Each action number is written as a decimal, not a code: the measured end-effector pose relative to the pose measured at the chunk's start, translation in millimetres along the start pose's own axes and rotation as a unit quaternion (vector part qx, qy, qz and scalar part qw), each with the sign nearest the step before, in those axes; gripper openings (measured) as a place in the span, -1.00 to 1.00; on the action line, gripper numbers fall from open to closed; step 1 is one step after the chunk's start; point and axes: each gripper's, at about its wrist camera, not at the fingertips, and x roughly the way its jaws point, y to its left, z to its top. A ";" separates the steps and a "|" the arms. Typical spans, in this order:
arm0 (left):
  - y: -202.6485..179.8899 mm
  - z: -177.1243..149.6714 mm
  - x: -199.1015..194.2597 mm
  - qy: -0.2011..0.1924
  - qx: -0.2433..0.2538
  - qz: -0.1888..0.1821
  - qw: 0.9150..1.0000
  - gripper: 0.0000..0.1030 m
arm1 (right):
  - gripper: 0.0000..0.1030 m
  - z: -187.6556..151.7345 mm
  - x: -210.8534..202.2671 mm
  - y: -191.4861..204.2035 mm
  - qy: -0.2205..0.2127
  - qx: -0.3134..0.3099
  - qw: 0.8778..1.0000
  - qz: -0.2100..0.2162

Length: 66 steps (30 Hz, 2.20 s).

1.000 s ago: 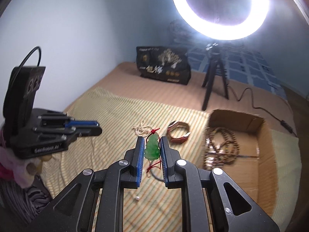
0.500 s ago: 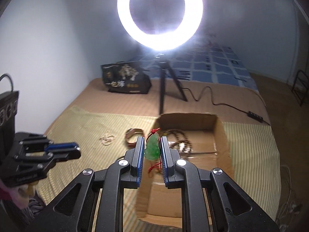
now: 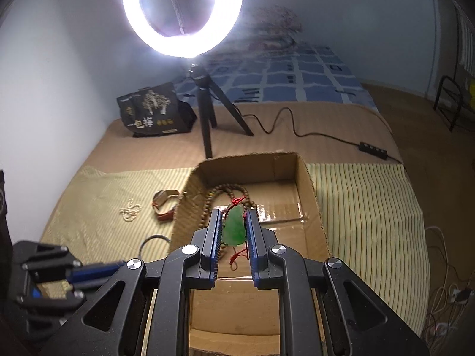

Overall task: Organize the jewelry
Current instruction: 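Open the right tool to drop the jade pendant while the left tool drops the pearl into the box, then move the left tool to the white pearl necklace while the right tool reaches the dark bangle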

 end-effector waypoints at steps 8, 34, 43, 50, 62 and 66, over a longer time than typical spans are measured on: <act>-1.1 -5.7 20.5 0.025 0.000 -0.003 1.000 -0.88 | -0.71 -2.0 12.8 -14.1 0.017 0.016 1.000 -0.010; 14.5 -9.5 19.0 0.021 -0.023 0.022 0.999 0.08 | 0.45 -0.9 15.5 -15.7 0.024 0.019 0.997 -0.067; 27.7 -11.9 9.1 0.016 -0.033 0.037 0.999 0.08 | 0.46 0.6 15.6 -7.0 0.023 0.015 0.998 -0.062; 55.2 -11.4 -10.3 0.007 -0.058 0.054 0.997 0.08 | 0.46 2.9 11.6 8.4 0.008 0.006 0.999 -0.037; 117.7 -24.2 -59.2 -0.009 -0.084 0.102 0.991 0.08 | 0.46 2.6 -0.1 31.9 -0.014 -0.014 1.000 -0.003; 140.5 -30.0 -68.5 -0.012 -0.105 0.110 0.988 0.08 | 0.46 -0.3 -6.8 42.3 -0.021 -0.022 1.000 0.009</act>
